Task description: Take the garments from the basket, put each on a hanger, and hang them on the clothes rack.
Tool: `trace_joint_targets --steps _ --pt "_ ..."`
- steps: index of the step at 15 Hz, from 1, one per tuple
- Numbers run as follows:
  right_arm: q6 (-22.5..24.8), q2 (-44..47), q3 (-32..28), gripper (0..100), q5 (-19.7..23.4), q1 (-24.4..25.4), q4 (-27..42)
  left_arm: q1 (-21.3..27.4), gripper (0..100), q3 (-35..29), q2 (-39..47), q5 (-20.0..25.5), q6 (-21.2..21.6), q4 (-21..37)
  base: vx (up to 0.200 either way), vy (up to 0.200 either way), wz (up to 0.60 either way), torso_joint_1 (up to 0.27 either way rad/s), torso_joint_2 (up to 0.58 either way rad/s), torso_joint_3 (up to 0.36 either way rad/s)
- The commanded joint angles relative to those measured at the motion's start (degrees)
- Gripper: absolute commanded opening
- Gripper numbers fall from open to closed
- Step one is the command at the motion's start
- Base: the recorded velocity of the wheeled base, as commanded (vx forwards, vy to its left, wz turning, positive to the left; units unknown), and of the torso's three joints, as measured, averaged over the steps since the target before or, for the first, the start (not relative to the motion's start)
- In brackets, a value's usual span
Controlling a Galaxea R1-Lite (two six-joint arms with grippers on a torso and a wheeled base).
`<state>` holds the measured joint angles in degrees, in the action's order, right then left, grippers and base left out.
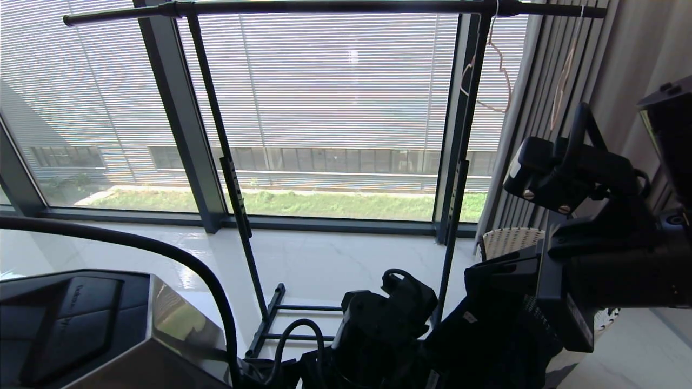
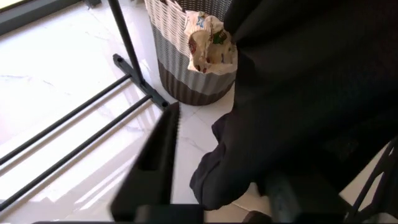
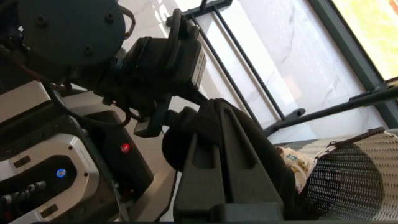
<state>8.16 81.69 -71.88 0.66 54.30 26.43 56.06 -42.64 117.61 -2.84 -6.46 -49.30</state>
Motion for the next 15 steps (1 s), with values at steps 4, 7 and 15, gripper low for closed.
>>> trace_joint_targets --steps 4,7,15 --pt "-0.68 -0.13 0.42 0 -0.13 -0.68 0.11 0.27 0 0.02 -1.6 -9.2 -0.39 -0.1 0.0 0.0 0.0 0.0 0.0 0.0" --pt "-1.39 0.58 -0.02 0 -0.66 -3.32 0.03 0.01 0 0.89 -11.62 -9.11 -3.03 1.57 0.0 0.0 0.0 0.0 0.0 0.0" --pt "-5.69 5.94 -0.99 0 -0.39 -4.29 -10.08 -2.19 0 -8.33 -35.79 -9.2 -2.94 37.61 0.0 0.0 0.0 0.0 0.0 0.0"
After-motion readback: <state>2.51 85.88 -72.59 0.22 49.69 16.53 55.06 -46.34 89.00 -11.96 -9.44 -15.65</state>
